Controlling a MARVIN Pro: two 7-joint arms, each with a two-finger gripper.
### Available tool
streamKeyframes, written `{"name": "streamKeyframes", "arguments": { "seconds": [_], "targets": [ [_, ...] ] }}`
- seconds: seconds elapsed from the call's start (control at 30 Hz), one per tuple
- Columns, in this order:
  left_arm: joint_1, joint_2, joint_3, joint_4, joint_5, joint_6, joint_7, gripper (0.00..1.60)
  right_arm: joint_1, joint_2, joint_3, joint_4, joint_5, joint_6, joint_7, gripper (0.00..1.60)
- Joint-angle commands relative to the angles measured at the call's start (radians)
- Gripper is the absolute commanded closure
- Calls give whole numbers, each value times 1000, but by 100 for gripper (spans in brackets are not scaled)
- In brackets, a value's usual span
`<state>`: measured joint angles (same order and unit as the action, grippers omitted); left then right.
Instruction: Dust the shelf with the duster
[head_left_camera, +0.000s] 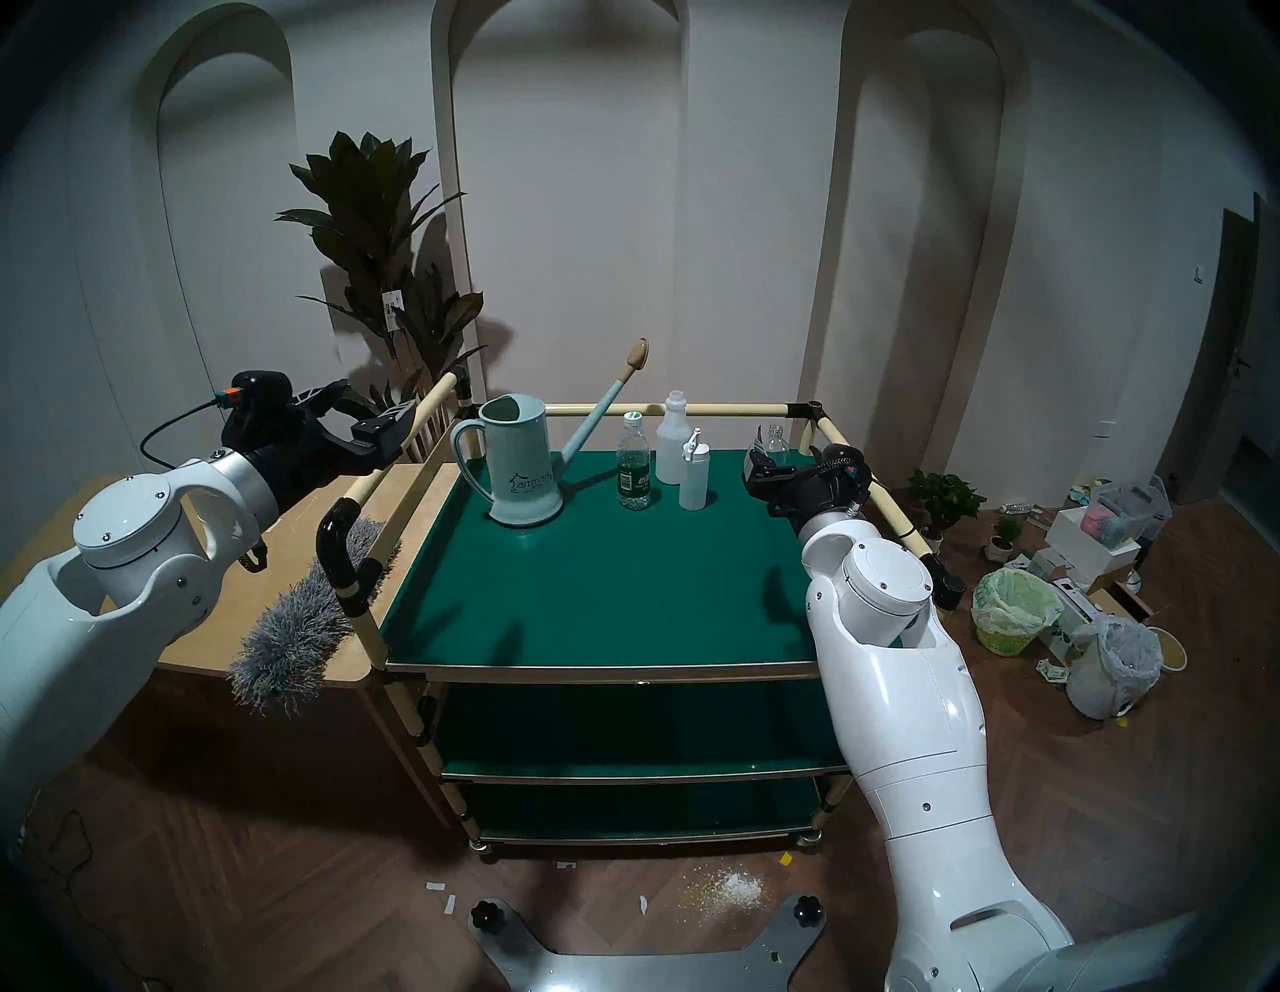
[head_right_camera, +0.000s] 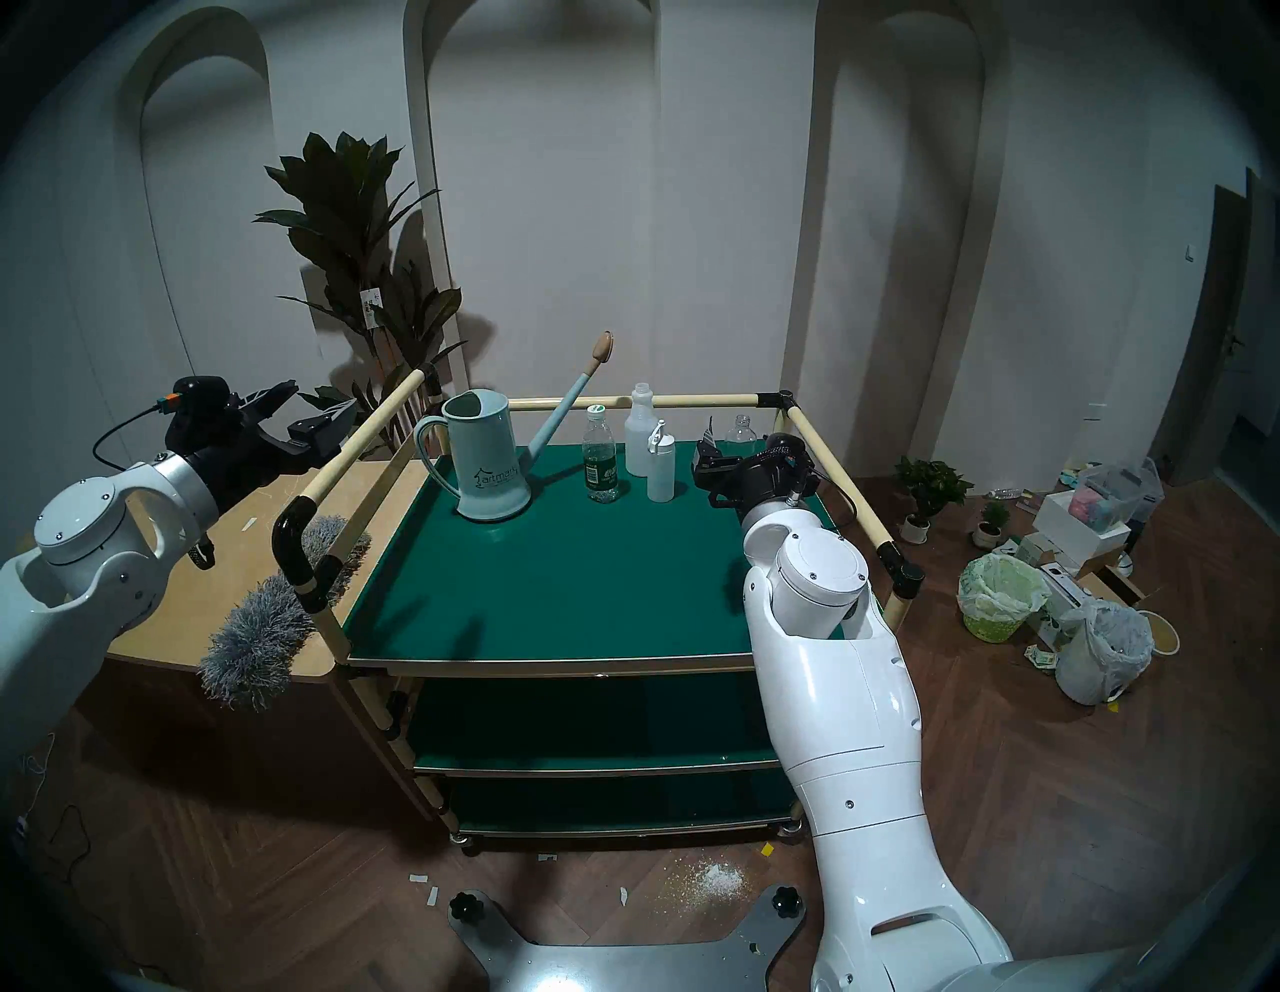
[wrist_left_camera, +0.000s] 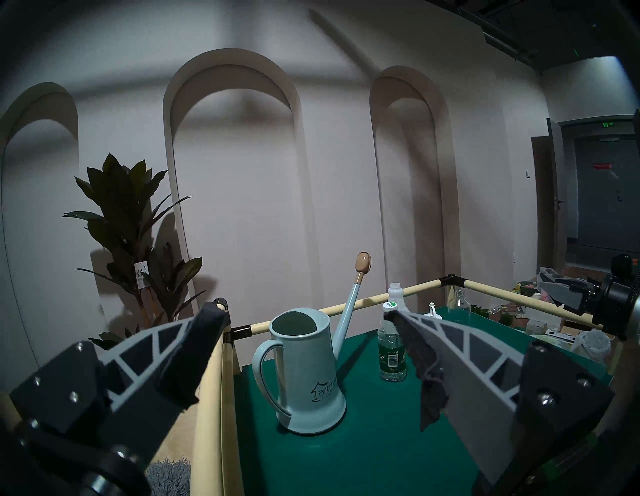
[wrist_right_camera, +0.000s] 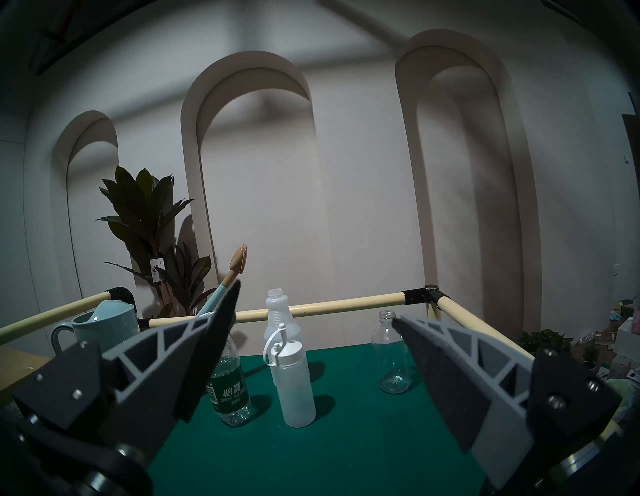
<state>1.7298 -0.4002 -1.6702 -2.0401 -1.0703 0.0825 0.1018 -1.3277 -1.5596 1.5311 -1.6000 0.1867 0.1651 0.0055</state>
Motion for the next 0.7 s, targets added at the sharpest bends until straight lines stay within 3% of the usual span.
{"name": "streamKeyframes", "arguments": {
  "seconds": [0.0,0.67],
  "targets": [
    [-91,-29,53,-20,13,-16,72,0,32,-10,1,3,17,-7,12,0],
    [-260,-151,236,-21,50,-10,189,0,53,-10,30,64,53,-5,29,0]
  ]
}}
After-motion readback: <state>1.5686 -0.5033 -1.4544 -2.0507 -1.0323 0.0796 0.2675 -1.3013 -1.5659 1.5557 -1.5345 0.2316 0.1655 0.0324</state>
